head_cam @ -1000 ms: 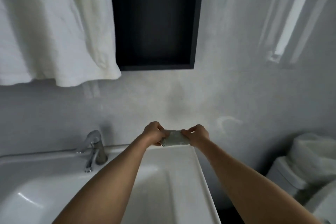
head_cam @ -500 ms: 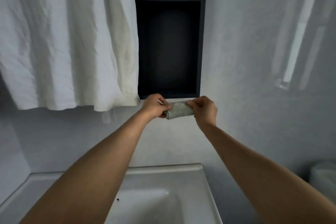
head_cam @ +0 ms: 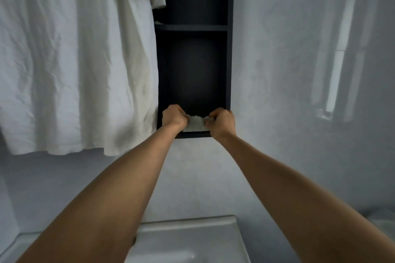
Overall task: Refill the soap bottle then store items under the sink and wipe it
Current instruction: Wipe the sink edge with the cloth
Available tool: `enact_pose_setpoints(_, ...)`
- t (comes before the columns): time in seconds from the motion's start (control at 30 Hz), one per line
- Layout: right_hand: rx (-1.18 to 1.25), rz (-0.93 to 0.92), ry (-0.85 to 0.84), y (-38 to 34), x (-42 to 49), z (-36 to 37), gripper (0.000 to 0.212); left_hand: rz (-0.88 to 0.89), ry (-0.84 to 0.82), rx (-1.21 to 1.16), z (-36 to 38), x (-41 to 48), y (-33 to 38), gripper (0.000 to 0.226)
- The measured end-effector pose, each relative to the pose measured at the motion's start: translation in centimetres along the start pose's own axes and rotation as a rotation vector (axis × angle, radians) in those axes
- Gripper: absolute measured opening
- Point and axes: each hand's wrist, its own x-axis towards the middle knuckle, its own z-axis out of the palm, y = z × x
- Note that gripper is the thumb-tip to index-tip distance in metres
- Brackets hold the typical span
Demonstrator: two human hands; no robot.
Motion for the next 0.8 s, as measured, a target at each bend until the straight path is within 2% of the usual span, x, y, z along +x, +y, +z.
enact_pose_setpoints(0.2, -0.313, -0.021, -0.041, 0.1, 1.6, 1.2, 0.018, 0.001, -0.043, 0.091, 1.8, 2.1, -0.5, 0.008)
enact_pose_setpoints(0.33, -0.462, -0.06, -0.072, 0.6, 1.3, 1.6, 0.019, -0.03, -0.071, 0.162, 2.9, 2.4, -1.8, 0.018)
enact_pose_setpoints(0.6, -0.568, -0.108, -0.047, 0.8, 1.5, 2.3, 0.025, -0.025, -0.036, 0.121, 2.9, 2.6, -2.1, 0.011)
enact_pose_setpoints(0.8, -0.607, -0.129, -0.025, 0.9, 1.3, 2.3, 0.025, -0.025, -0.032, 0.128, 2.9, 2.2, -2.1, 0.025)
